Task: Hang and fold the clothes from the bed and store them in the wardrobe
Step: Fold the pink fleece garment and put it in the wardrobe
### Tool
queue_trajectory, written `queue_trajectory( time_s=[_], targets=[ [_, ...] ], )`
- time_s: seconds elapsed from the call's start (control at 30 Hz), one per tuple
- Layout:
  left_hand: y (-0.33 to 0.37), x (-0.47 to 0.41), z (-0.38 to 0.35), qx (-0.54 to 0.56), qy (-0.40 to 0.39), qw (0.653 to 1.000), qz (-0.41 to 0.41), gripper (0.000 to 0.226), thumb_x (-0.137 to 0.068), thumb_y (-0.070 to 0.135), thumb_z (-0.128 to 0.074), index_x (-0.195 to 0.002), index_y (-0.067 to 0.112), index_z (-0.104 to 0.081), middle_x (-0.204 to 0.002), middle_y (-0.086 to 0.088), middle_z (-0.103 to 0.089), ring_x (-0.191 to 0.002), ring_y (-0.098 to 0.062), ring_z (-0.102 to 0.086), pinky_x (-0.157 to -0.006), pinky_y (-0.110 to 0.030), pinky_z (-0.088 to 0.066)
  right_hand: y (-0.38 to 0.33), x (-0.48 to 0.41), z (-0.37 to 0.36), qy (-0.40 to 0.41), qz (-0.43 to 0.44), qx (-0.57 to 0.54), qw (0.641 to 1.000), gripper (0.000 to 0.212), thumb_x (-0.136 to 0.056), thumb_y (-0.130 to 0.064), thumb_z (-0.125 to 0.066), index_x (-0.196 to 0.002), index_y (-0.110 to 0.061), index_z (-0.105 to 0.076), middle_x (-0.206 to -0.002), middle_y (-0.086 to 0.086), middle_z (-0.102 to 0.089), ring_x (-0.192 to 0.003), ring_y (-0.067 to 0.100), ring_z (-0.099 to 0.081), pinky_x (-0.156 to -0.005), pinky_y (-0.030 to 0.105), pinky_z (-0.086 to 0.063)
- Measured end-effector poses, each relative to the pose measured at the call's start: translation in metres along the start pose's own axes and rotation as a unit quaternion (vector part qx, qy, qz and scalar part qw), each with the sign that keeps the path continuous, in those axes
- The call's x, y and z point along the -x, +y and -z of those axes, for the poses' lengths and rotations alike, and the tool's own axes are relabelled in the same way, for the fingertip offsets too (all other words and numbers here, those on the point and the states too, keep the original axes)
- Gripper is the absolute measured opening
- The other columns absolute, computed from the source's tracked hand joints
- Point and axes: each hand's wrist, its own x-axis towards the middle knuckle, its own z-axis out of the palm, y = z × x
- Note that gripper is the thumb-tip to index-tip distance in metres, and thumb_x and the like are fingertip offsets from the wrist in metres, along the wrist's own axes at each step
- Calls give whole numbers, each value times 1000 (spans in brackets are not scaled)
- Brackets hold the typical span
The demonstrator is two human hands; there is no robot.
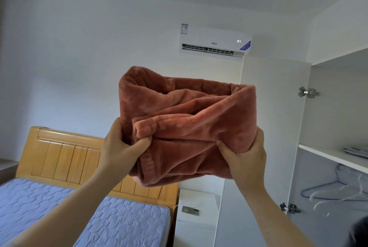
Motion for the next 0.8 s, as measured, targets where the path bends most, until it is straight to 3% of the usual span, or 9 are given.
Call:
queue_trajectory(
  time_s=[0.2,0.43,0.57,0.63,0.8],
  targets=[
    [-40,-38,-55,5,-1,1000,-15,48,-49,59,-67,-92,43,-54,-86,25,-64,-78,2,-61,-62,-19,-47,63,-38,-27,19,14,-1,1000,82,-62,-53,-84,-129,-28,-44,-115,-11,-59,-97,10,-59,-85,22,-48],
    [-75,-79,-138,23,-36,998,-37,51,-49,60,-67,-94,41,-54,-87,16,-65,-79,-3,-63,-62,-18,-47,141,-83,-31,49,9,8,999,85,-58,-63,-82,-127,-33,-43,-109,-22,-57,-94,-9,-57,-80,12,-45],
    [-99,-96,-191,56,-76,995,-29,52,-50,60,-67,-97,44,-53,-90,19,-65,-81,4,-63,-63,-16,-49,182,-103,-21,66,2,28,997,79,-59,-56,-86,-123,-39,-44,-107,-34,-54,-95,-17,-55,-76,9,-43],
    [-112,-104,-219,69,-92,993,-27,53,-49,60,-67,-97,44,-53,-89,21,-66,-80,7,-62,-60,-13,-48,202,-113,-15,73,3,51,996,79,-58,-57,-85,-122,-40,-44,-106,-34,-54,-94,-18,-55,-74,5,-42],
    [-143,-124,-299,122,-144,982,-34,57,-50,62,-67,-102,41,-55,-90,19,-66,-82,3,-63,-62,-14,-49,251,-136,8,111,-9,118,987,75,-60,-42,-89,-121,-39,-45,-106,-32,-57,-95,-15,-56,-74,9,-41]
  ],
)
